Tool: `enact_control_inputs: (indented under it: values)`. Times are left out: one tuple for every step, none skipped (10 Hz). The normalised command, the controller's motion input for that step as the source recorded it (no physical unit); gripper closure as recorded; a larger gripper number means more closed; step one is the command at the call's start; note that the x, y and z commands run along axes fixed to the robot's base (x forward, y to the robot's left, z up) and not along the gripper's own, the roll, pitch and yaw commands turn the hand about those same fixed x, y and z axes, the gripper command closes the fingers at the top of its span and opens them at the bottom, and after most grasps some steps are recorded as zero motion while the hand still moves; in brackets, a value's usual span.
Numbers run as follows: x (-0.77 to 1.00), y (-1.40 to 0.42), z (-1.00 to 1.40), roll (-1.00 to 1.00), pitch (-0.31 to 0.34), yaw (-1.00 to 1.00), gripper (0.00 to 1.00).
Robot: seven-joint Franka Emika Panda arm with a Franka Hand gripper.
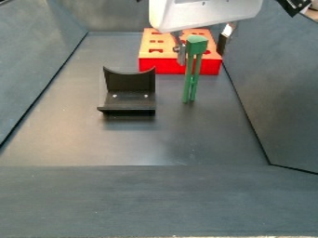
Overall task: Pick up the 3 prong object. Move up. Move to above the board. Insert the 3 prong object.
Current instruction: Pick up the 3 prong object.
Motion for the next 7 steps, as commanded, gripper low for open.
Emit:
enact_control_inputs:
  values:
    - [-0.03,-0.3,-0.17,-0.01,-0.033,0.3,0.0]
    - [0.0,0.0,0.0,0.0,0.0,0.0,1.0]
    - [0.01,0.0,0.0,0.0,0.003,0.0,1.0]
    - [0.0,0.0,0.0,0.0,0.0,0.0,1.0]
    - [0.0,0.0,0.0,0.0,0.0,0.0,1.0]
    - [0.0,0.0,0.0,0.0,0.0,0.0,1.0]
    - [0.0,0.0,0.0,0.0,0.0,0.0,1.0]
